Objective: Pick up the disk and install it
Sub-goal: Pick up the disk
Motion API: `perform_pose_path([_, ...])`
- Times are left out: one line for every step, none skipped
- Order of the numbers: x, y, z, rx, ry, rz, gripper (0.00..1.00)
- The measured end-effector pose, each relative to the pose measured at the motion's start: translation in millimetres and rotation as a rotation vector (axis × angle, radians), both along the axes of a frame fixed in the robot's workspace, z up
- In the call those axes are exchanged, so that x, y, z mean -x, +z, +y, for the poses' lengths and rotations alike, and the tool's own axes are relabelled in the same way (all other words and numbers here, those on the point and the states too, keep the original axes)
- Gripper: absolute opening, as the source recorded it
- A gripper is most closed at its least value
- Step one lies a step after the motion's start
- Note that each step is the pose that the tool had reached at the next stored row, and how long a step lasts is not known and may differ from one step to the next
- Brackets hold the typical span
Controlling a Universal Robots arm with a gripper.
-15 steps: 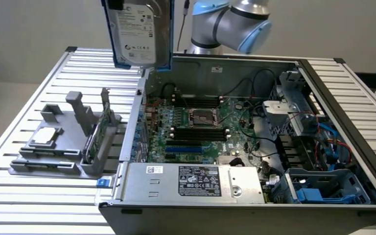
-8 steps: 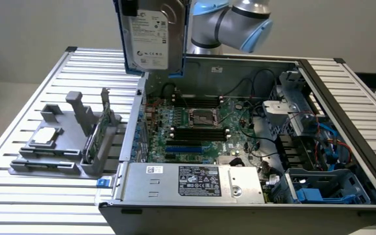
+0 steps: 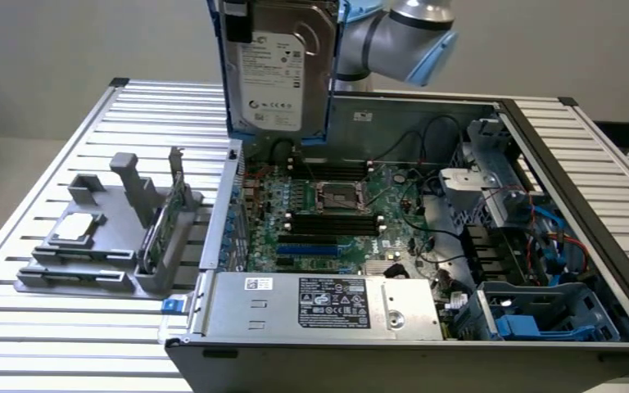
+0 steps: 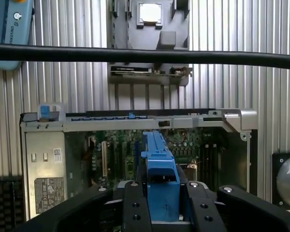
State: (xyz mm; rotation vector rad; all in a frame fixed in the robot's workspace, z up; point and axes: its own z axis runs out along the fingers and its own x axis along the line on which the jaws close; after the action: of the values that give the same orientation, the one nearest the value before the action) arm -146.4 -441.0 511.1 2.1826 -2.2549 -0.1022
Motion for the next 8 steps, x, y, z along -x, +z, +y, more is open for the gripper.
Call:
perform_pose_path([-2.8,-0.4,-2.5,0.0001,0.000,0.0000,0.33])
perform_pose_path([-5.7,-0.8,-5.1,0.0001,0.000,0.0000,0.33])
perform_pose_path([-8.4,-1.3,-7.6,0.0000,0.000,-0.0001,0.33])
perform_pose_path([-11.1,-1.7,-10.2,0.0001,0.000,0.0000,0.33])
perform_pose_path([-14.0,-2.0,-12.8,0.0000,0.000,0.0000,0.33])
perform_pose_path([-17.0,-2.3,-15.8,-0.0001,0.000,-0.0001,0.33])
perform_pose_path([-22.1,-2.4,-21.0,0.0001,0.000,0.0000,0.33])
perform_pose_path([-29.1,-2.7,-28.3,0.0001,0.000,0.0000,0.33])
